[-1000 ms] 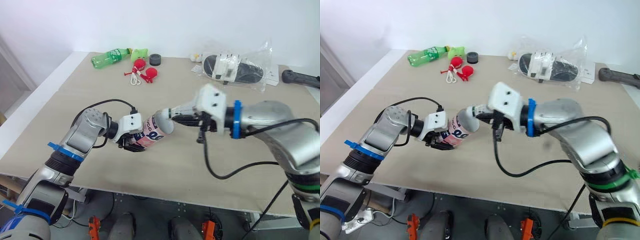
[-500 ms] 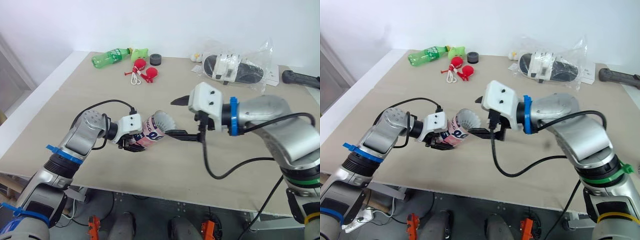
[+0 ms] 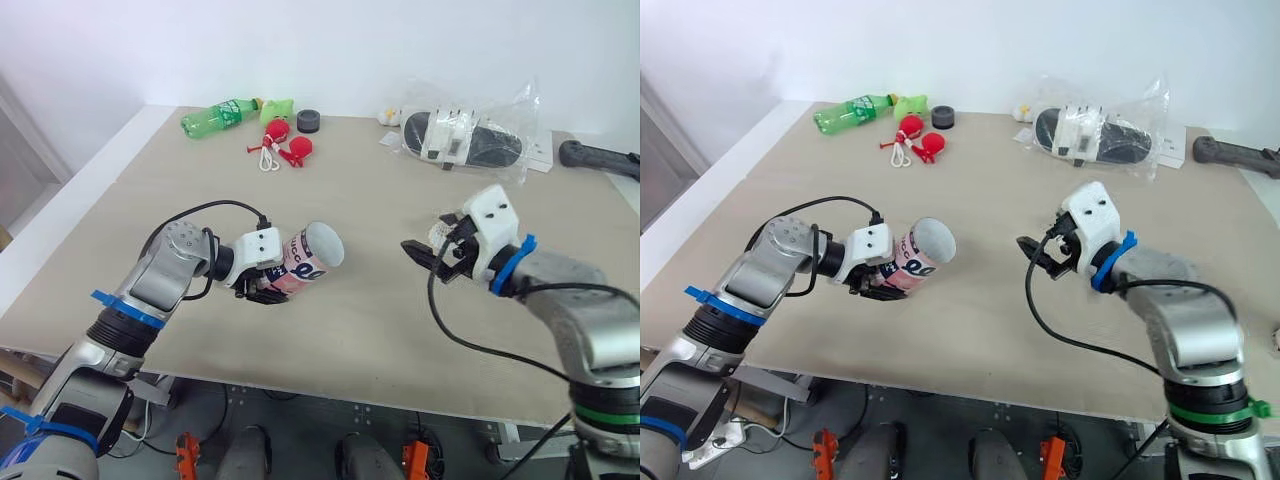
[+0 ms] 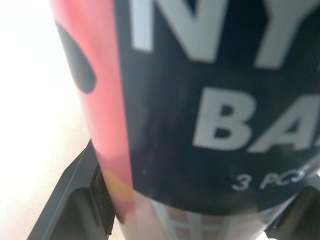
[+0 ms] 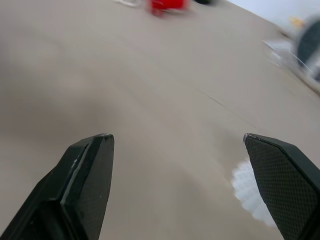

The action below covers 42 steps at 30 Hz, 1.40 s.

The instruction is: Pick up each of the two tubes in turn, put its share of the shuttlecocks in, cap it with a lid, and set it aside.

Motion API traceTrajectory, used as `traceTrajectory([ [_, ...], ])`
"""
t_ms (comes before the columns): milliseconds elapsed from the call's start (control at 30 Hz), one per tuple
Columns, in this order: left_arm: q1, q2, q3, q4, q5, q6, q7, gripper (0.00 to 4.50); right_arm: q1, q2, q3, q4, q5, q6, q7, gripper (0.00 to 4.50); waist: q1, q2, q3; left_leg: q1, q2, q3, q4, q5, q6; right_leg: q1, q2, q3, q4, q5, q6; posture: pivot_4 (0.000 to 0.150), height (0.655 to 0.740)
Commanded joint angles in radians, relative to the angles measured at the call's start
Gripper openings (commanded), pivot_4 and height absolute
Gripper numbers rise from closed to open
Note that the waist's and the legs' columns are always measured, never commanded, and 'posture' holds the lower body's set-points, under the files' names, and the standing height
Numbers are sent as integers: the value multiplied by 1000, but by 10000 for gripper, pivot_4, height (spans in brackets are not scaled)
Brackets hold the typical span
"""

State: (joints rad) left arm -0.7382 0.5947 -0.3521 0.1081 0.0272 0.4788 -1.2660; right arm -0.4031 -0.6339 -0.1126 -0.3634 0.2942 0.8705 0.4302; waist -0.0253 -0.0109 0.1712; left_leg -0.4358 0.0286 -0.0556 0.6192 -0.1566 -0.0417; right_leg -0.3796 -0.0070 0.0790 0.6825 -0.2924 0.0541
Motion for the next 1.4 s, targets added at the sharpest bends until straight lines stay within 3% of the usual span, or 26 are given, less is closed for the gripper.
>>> traceTrajectory([
  [33,18,-9,-52,26,6,10,-17,29684,-16,65,9,82,-71,-51,-105,44467,0,0,0,0,0,0,0,0,0,0,0,0,0,0,0,1500,7400],
  [433,27,-5,-48,10,5,23,-10,29684,-184,223,15,569,-196,-321,-262,44467,-2,0,0,0,0,0,-1,0,0,0,0,0,0,0,-1,1500,7400],
  [867,48,2,-41,-27,-3,49,4,29684,-294,282,-34,883,-227,-526,-385,44467,-5,0,0,1,-1,1,-1,0,0,1,0,1,0,2,-3,1500,7400],
  [1000,50,5,-41,-31,-4,49,5,29684,-303,284,-43,914,-227,-551,-401,29976,-5,0,0,1,-1,1,-1,0,0,1,0,1,0,2,-3,1500,7400],
  [1167,47,5,-42,-27,-4,46,6,29684,-301,283,-43,924,-226,-565,-404,3917,-7,0,0,1,-1,1,-1,0,0,1,0,1,0,2,-3,1500,7400],
  [1200,47,5,-42,-26,-4,46,6,29684,-300,281,-43,925,-226,-568,-404,345,-7,0,0,1,-1,1,-1,0,0,1,0,1,0,2,-3,1500,7400],
  [1400,48,7,-42,-25,-3,45,6,29684,-273,238,-23,793,-219,-554,-321,345,-8,0,0,1,-1,1,-1,0,0,1,0,1,0,2,-3,1500,7400],
])
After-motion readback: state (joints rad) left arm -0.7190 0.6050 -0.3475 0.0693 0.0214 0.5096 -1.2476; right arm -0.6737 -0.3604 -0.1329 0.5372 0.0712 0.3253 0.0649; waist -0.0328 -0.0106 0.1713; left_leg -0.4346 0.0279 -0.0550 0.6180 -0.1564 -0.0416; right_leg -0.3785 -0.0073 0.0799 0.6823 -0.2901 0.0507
